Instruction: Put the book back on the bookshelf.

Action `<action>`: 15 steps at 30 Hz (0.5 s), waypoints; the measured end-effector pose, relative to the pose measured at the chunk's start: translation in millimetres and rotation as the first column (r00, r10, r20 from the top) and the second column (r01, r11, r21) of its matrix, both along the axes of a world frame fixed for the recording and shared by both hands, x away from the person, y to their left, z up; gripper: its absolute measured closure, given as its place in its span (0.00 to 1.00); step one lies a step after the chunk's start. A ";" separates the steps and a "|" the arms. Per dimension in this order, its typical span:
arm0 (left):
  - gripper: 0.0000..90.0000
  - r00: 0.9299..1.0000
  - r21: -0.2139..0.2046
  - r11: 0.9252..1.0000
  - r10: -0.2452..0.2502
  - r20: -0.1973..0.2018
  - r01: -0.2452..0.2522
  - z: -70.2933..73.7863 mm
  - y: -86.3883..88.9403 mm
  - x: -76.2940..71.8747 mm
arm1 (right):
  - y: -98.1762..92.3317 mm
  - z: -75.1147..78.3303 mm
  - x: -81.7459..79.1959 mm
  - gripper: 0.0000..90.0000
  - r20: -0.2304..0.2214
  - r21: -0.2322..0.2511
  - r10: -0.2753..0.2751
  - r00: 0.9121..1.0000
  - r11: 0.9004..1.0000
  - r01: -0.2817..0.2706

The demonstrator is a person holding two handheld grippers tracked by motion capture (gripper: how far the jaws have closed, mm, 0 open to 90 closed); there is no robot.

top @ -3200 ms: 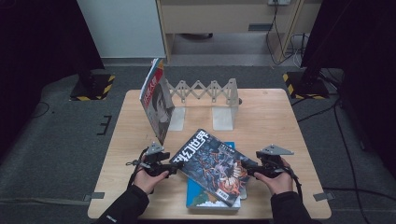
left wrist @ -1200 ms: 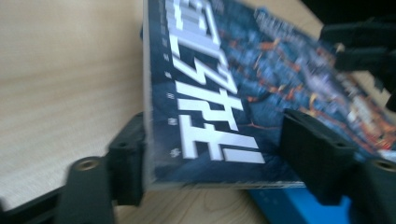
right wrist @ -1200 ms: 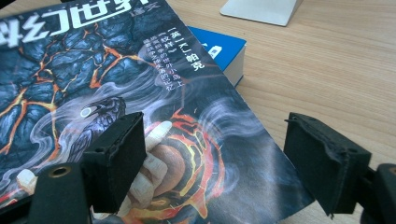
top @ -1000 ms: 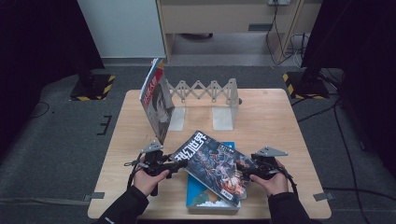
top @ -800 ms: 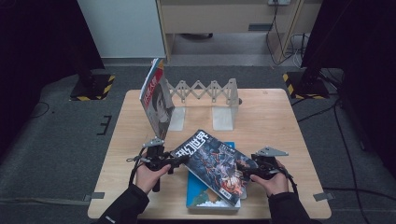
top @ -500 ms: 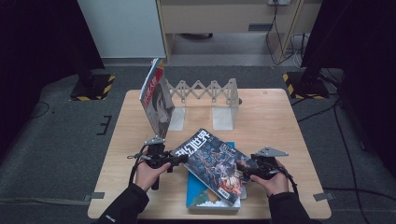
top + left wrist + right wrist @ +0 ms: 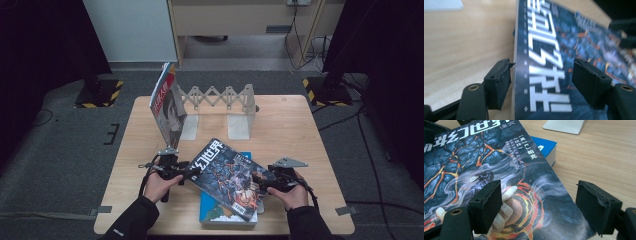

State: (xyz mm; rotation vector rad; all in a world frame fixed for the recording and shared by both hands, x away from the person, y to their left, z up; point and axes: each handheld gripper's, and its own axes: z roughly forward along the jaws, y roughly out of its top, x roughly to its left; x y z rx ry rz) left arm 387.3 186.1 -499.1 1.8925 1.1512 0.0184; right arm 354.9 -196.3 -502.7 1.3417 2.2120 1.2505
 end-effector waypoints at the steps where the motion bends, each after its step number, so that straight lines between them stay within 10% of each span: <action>1: 0.34 1.000 0.013 1.000 -0.023 -0.019 0.023 -5.2 -1.9 0.5 | -0.1 -0.1 0.3 0.23 0.000 -0.001 0.000 1.000 1.000 0.000; 9: 0.32 0.999 -0.016 1.000 -0.022 -0.030 0.021 -7.7 -4.8 -2.1 | -0.2 -0.4 0.6 0.23 -0.001 -0.004 0.007 1.000 1.000 -0.007; 15: 0.42 0.997 0.041 0.998 -0.047 -0.060 0.049 8.5 0.2 -22.7 | 3.1 -1.4 0.9 0.21 0.025 -0.010 0.021 0.999 1.000 -0.021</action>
